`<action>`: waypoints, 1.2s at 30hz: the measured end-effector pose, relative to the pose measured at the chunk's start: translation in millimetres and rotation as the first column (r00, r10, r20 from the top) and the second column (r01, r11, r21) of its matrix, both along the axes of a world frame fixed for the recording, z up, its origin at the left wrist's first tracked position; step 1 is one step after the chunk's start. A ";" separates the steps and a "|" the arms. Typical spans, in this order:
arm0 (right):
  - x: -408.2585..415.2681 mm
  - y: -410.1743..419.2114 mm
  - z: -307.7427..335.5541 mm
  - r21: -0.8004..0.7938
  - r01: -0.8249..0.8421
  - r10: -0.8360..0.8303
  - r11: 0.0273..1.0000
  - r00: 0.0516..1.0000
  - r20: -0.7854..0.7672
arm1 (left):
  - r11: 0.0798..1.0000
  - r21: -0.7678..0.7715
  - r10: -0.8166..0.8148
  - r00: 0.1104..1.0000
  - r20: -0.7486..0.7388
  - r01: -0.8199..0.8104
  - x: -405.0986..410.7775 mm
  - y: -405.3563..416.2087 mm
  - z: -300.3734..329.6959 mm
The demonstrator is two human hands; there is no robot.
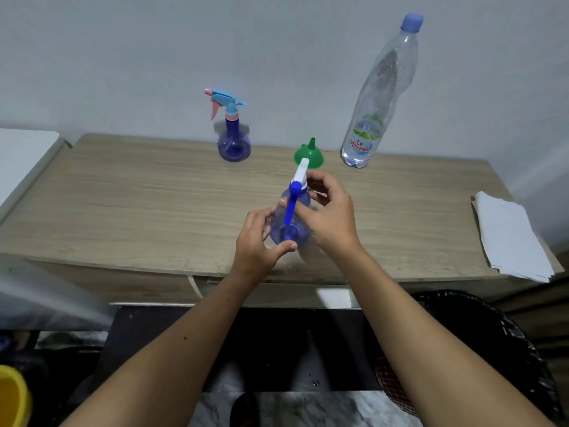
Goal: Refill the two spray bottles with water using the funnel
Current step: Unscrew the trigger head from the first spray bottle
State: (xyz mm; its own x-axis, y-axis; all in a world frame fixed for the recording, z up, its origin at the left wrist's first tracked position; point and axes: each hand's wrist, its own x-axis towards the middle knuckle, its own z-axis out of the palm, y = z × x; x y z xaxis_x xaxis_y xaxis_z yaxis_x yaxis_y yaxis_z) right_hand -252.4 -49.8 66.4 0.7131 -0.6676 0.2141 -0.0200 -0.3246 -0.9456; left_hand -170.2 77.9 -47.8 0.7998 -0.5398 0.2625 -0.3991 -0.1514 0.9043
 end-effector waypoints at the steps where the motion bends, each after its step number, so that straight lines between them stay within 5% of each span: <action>1: 1.4 0.4 1.5 0.006 0.026 -0.026 1.000 1.000 0.006 | 1.000 0.003 -0.001 1.000 0.000 0.001 0.2 0.0 0.3; 36: 2.1 -6.3 12.0 0.040 -0.060 0.061 0.997 0.998 -0.025 | 0.997 0.078 0.016 0.997 -0.071 -0.011 -1.8 -3.3 7.3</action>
